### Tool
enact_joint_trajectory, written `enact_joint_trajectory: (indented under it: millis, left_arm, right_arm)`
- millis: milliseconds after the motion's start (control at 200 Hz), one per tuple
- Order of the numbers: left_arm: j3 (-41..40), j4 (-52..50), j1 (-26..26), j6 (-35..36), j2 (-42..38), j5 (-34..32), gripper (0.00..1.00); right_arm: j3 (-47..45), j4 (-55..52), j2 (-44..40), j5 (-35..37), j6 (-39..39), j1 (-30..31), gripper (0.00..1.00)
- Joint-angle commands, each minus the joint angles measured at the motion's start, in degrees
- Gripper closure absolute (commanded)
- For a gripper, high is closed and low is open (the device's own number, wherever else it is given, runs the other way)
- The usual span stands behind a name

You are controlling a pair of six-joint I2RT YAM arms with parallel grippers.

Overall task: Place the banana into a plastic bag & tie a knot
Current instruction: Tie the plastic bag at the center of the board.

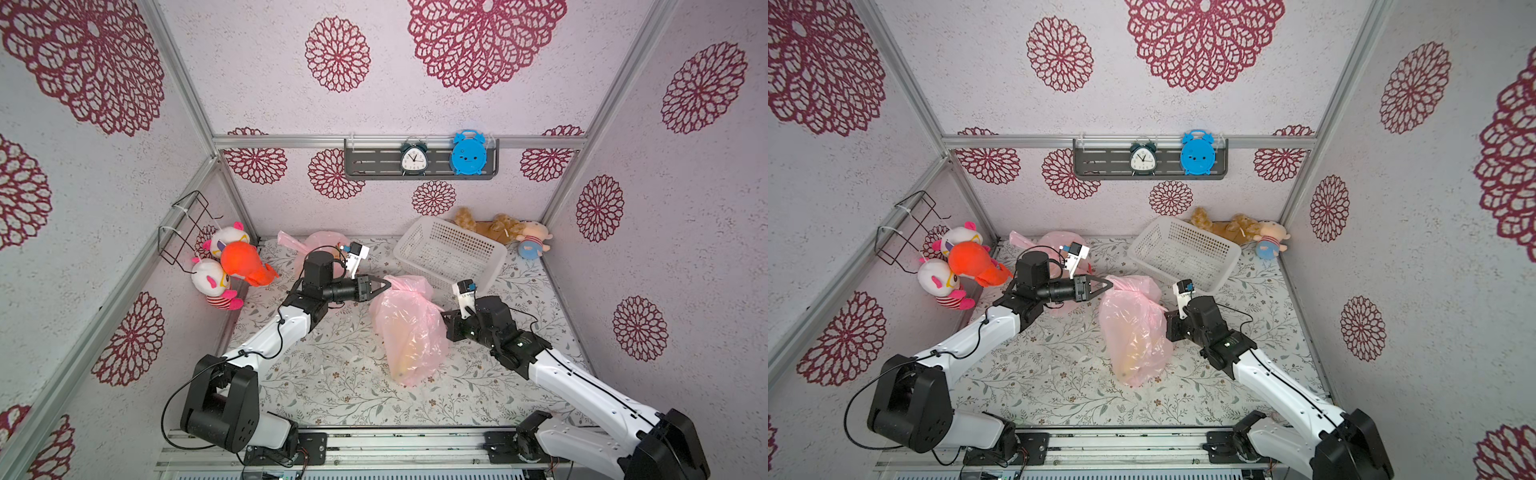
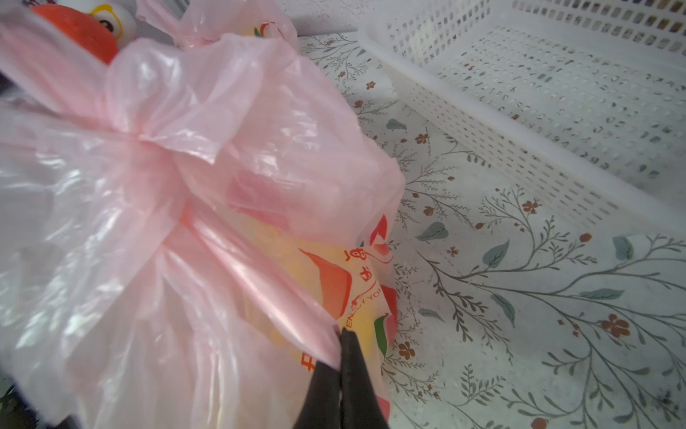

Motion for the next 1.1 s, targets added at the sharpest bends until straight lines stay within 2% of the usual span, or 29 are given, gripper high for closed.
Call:
enact_joint_trajectory:
  millis: [0,90,180,220,380,460,555,700,800,870,1096]
  left_arm:
    - [2.3,-1.8,-1.3,4.5,0.6,-0.7,1.0]
    - [2.1,0.2,-1.4,3.9,1.6,2.6,1.0]
    - [2.0,0.6,-1.6,4.0,1.6,4.2,0.7]
    - [1.8,0.2,-1.6,4.4,1.2,3.4,0.6]
    - [1.9,-5.7,-1.5,7.5,-1.9,-1.8,0.45]
    - [2.1,-10.5,-1.4,9.6,-4.4,-7.4,0.4]
    - [3.1,-17.3,-1.3,11.9,-7.4,-16.1,0.38]
    - [4.8,-23.0,-1.7,12.6,-10.9,-21.7,0.35]
    - [6.3,-25.6,-3.6,13.0,-12.5,-22.9,0.42]
    - [7.6,-27.2,-5.2,13.4,-12.5,-22.9,0.42]
    - [12.9,-33.7,-7.0,14.0,-7.2,-23.1,0.46]
  right_arm:
    - [0.8,1.0,-2.8,-4.0,-3.4,0.0,1.0]
    - [0.2,0.9,-3.9,-3.2,-4.1,-0.1,1.0]
    - [0.1,0.6,-3.5,-3.6,-4.0,-0.2,1.0]
    - [0.1,0.7,-3.1,-3.8,-4.0,-0.2,1.0]
    - [0.0,1.1,-2.2,-4.0,-3.7,-0.1,1.0]
    - [0.1,0.9,-1.9,-4.3,-3.7,-0.1,1.0]
    - [0.3,1.0,-1.4,-4.5,-3.6,-0.2,1.0]
    - [0.4,1.4,-0.9,-5.0,-3.4,-0.2,1.0]
    - [0.5,1.5,-0.7,-5.2,-3.1,-0.2,1.0]
    - [0.5,1.5,-0.7,-5.2,-3.0,-0.2,1.0]
    - [0.7,1.6,-0.4,-5.5,-2.7,-0.1,1.0]
